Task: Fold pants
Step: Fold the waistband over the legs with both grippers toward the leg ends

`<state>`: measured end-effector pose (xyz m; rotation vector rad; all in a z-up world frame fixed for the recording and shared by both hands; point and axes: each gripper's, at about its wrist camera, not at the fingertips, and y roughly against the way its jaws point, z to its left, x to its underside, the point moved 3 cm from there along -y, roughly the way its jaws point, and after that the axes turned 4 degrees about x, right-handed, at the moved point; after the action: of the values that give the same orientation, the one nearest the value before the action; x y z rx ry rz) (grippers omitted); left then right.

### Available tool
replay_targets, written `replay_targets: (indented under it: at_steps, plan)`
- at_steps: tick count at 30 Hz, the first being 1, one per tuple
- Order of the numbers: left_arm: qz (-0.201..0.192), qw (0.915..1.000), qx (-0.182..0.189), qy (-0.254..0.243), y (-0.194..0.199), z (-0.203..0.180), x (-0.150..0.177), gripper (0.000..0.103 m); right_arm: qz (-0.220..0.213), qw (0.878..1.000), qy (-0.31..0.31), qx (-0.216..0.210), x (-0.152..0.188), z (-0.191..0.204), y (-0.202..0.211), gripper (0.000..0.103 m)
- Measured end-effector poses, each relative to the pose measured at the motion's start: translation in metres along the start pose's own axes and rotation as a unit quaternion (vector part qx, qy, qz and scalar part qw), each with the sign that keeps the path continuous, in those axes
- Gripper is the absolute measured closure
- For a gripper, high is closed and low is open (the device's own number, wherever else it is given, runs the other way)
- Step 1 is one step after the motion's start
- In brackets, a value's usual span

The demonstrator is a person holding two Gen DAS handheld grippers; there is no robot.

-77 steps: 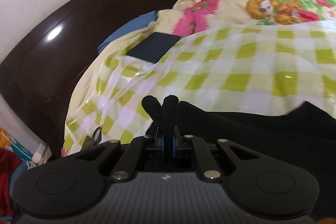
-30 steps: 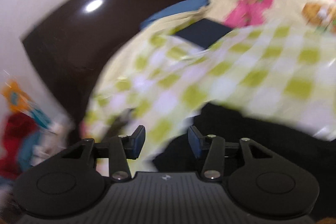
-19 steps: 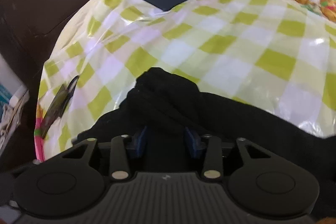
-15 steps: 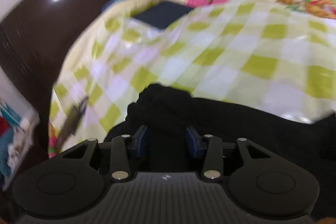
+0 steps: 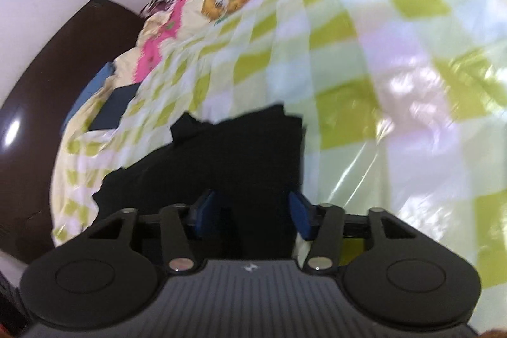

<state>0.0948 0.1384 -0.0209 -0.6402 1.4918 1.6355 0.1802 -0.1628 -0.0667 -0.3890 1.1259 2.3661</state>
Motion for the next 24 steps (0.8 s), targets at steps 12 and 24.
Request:
replay_targets:
  at_steps: [12, 24]
  plan:
    - [0.030, 0.9982, 0.017, -0.049, -0.018, -0.058, -0.012, 0.045, 0.058, 0.986, -0.054, -0.149, 0.001, -0.031, -0.010, 0.041]
    - [0.060, 0.9944, 0.025, -0.083, -0.035, -0.086, -0.016, 0.046, 0.056, 0.984, -0.085, -0.145, -0.008, -0.028, -0.011, 0.092]
